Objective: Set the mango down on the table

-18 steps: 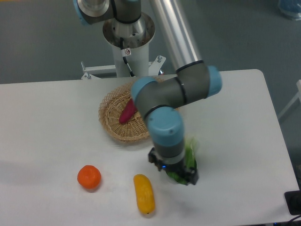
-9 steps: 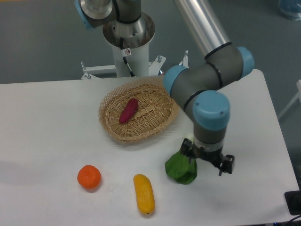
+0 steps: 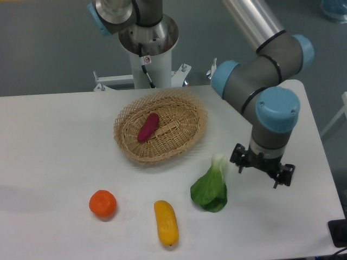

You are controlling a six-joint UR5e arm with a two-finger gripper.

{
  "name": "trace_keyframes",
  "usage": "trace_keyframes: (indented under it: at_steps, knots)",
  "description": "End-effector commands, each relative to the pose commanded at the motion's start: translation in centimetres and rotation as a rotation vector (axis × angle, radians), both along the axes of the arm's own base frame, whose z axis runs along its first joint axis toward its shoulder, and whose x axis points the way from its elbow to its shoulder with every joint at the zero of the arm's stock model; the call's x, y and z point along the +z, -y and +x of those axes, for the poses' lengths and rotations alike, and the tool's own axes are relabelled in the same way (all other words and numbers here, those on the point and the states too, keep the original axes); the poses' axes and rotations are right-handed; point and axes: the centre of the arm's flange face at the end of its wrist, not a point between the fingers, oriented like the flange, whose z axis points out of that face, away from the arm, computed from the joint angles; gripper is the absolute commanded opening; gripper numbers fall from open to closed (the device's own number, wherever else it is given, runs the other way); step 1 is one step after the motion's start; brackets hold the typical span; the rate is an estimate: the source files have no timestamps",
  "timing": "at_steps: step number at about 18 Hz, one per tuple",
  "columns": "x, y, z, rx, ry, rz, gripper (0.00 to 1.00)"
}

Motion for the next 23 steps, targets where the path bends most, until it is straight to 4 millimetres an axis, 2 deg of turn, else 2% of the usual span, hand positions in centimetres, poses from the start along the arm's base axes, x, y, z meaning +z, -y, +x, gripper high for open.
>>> trace_keyframes:
  at_steps: [3, 10, 23]
  knots:
    - [0.6, 1.5, -0.9, -0.023, -0.007, -0.001, 1.00]
    - [0.5, 3.3, -2.0, -0.052, 0.003, 0.001, 1.00]
    - [-0.1, 3.3, -1.9, -0.052, 0.011, -0.004, 1.00]
